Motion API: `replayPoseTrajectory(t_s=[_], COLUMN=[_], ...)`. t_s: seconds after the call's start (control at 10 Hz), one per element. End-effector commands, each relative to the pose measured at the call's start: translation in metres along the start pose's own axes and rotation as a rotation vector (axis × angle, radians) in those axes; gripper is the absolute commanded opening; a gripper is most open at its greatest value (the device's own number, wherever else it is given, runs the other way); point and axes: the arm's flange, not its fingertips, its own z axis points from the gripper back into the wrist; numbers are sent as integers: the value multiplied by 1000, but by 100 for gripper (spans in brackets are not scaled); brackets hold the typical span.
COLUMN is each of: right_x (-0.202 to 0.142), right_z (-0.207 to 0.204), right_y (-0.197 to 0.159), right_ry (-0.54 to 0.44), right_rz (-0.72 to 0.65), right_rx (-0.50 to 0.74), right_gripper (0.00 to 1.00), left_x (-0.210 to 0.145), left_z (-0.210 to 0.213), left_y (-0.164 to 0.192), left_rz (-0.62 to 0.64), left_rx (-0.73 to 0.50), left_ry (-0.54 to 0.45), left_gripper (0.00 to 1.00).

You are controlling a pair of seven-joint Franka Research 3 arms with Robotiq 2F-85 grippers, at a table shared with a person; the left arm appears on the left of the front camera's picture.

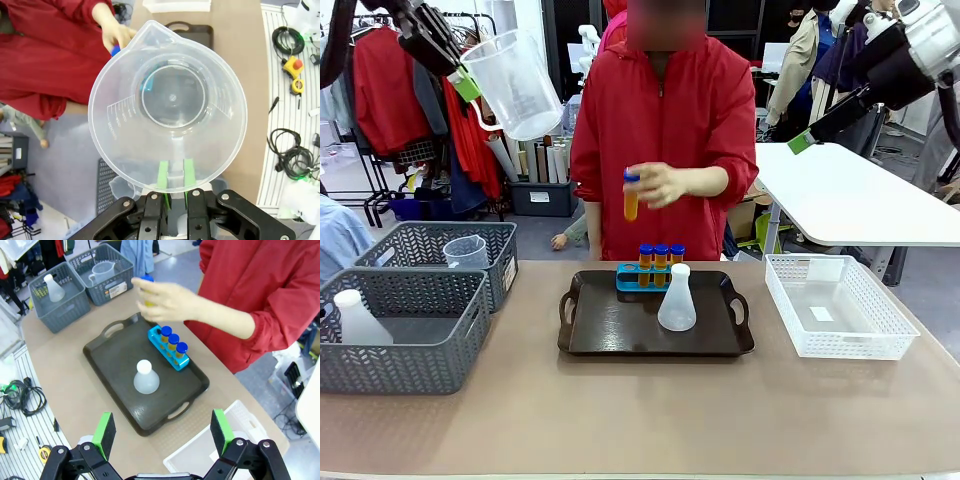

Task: Prepare the laboratory tools.
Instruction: Pick up one Large Measuring Cup and place it on the Handle tray.

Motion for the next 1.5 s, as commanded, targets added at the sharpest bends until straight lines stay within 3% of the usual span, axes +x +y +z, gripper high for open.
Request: replayPoseTrajectory(t_s=[0.0,0.8,0.9,1.1,1.4], right_x=[0,0,0,0,0], right_z=[0,0,0,0,0], right_y=[-1,-1,-1,-1,-1], right_ry=[-16,-16,-16,-16,-16], right_rz=[2,2,2,2,2], right_rx=[16,16,16,16,16], right_gripper=[100,100,100,100,100], left_x=[1,1,16,40,79], left_z=[0,-2,-8,-27,-84], left_y=[-1,1,-2,-4,-21], left_rz=[-2,-1,-42,-129,-272], left_rx=[-1,-2,10,1,-33], left_ry=[-1,1,57,69,164], left_gripper=[0,0,0,0,0])
